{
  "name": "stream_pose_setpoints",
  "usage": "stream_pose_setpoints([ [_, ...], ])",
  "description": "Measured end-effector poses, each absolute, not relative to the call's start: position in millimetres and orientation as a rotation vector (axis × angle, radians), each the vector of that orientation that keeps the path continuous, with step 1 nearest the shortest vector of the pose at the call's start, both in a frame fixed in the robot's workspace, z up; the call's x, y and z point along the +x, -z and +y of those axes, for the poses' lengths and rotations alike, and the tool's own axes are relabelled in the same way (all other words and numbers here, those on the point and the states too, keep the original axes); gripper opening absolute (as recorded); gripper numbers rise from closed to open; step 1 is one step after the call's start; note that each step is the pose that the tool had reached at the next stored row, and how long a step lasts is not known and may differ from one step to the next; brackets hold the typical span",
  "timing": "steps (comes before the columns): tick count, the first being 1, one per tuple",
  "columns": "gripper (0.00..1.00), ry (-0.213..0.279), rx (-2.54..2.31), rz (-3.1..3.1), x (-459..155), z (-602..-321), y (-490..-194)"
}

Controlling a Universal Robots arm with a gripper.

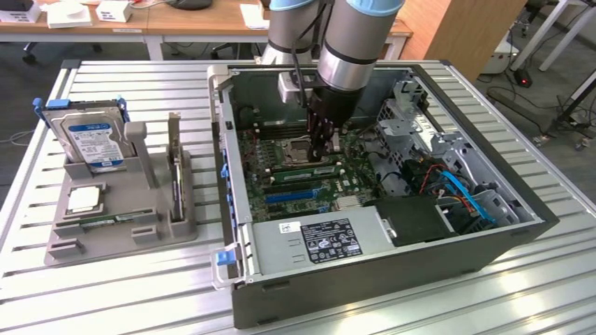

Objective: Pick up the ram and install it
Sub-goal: 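Press down the ram until it locks into place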

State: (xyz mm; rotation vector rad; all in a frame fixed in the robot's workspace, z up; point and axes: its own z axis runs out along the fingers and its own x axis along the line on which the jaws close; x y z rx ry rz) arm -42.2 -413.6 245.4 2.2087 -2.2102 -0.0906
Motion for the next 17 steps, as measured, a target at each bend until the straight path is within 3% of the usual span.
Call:
stream_pose_setpoints([
  [17, 0.09, 0.091, 2.209, -2.210, -42.2, -413.5, -236.3],
])
